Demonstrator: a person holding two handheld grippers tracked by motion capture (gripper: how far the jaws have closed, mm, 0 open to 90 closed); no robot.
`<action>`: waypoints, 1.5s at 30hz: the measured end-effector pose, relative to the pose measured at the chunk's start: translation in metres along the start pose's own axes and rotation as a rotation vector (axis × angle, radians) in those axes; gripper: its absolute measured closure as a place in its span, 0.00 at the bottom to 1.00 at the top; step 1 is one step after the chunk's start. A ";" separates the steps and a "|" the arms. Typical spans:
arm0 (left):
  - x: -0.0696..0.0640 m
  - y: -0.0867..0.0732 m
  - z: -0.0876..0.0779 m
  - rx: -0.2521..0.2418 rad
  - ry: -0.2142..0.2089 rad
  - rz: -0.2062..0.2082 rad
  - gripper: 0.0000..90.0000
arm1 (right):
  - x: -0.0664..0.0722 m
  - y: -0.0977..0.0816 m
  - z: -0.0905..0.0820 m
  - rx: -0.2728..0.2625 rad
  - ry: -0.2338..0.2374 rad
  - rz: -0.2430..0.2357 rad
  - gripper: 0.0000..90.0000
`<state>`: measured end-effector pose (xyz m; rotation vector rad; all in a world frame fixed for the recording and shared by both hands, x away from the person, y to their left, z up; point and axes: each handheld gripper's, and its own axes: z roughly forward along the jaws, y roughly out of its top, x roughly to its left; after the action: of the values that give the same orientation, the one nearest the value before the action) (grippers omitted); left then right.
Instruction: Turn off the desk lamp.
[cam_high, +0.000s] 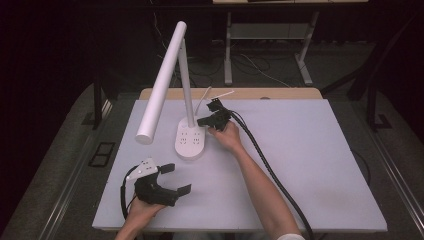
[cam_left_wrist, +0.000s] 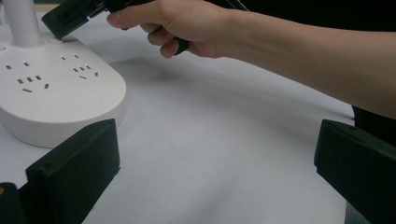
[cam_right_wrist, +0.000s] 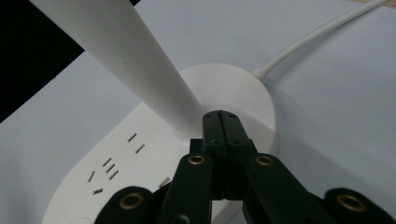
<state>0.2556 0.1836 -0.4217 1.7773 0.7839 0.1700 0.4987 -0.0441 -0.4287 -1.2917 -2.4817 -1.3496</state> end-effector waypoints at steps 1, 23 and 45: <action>0.000 0.000 0.000 0.000 0.000 0.001 0.00 | -0.001 0.000 -0.001 -0.010 0.009 0.005 1.00; -0.002 0.000 0.002 0.000 -0.005 0.009 0.00 | 0.004 0.005 -0.063 -0.055 -0.001 -0.045 0.93; -0.004 0.000 0.005 0.005 0.000 0.003 0.00 | -0.007 -0.036 -0.162 -0.077 -0.060 -0.095 0.01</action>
<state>0.2550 0.1779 -0.4223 1.7833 0.7824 0.1701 0.4252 -0.1731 -0.3551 -1.2625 -2.5863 -1.4613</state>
